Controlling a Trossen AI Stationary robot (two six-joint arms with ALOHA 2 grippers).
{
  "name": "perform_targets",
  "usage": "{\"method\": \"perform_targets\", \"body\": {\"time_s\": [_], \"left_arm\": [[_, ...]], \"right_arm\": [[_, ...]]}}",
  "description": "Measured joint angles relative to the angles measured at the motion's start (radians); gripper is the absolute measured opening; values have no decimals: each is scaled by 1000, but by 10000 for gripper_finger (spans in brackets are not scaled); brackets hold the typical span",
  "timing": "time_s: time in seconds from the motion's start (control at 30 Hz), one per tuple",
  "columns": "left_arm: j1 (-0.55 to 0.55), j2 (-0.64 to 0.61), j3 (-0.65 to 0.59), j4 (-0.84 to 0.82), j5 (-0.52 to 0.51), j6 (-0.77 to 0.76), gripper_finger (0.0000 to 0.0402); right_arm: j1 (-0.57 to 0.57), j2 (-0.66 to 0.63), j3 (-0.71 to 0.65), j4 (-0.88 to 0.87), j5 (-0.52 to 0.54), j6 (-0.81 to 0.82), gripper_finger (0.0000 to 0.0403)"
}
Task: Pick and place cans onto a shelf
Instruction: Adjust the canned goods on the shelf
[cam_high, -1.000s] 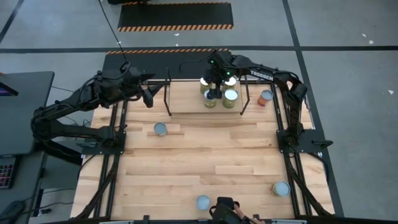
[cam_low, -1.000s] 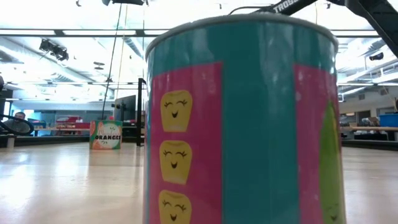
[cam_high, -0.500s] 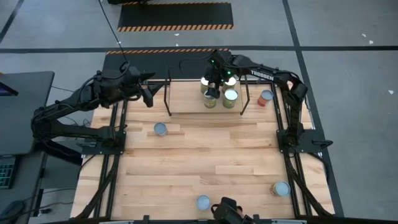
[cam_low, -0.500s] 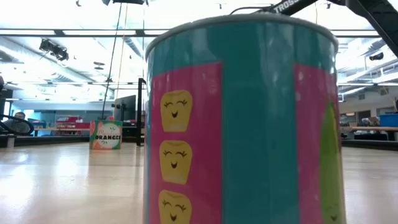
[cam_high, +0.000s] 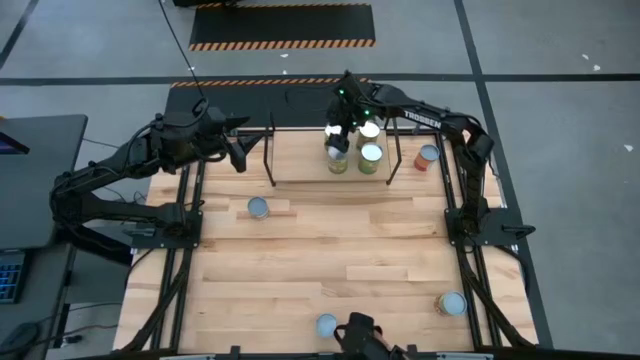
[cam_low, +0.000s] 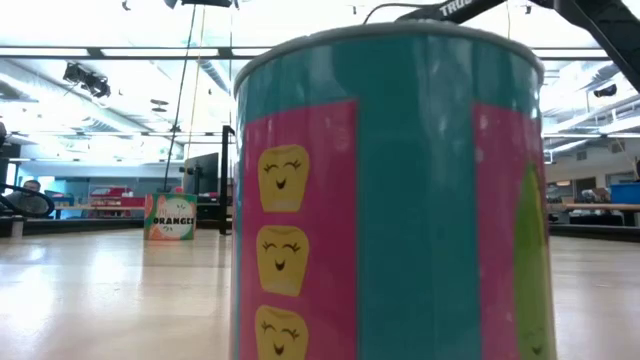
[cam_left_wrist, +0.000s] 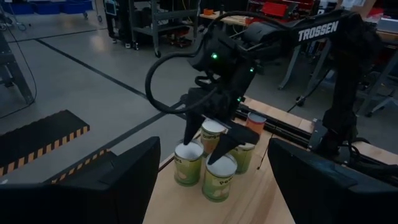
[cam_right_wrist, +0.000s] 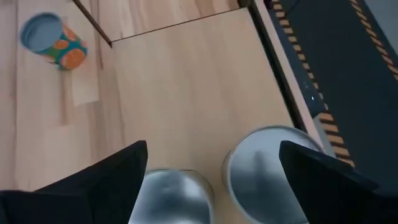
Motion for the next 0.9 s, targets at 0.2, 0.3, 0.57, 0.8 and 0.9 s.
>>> {"method": "perform_targets", "body": {"time_s": [0.2,0.3,0.57,0.8,0.9], "left_arm": [[0,0,0,0,23,0,304],[0,0,0,0,26,1,304],[0,0,0,-21,26,2,304],[1,-5,0,-81,27,2,304],[1,-15,0,-78,26,1,304]], "right_arm": [[-21,19,-12,-31,-50,-1,373],[-33,26,-13,-62,-50,26,373],[-39,14,-12,-115,-13,30,373],[-19,9,-12,-112,-13,35,373],[-17,9,-12,-112,-14,40,373]]}}
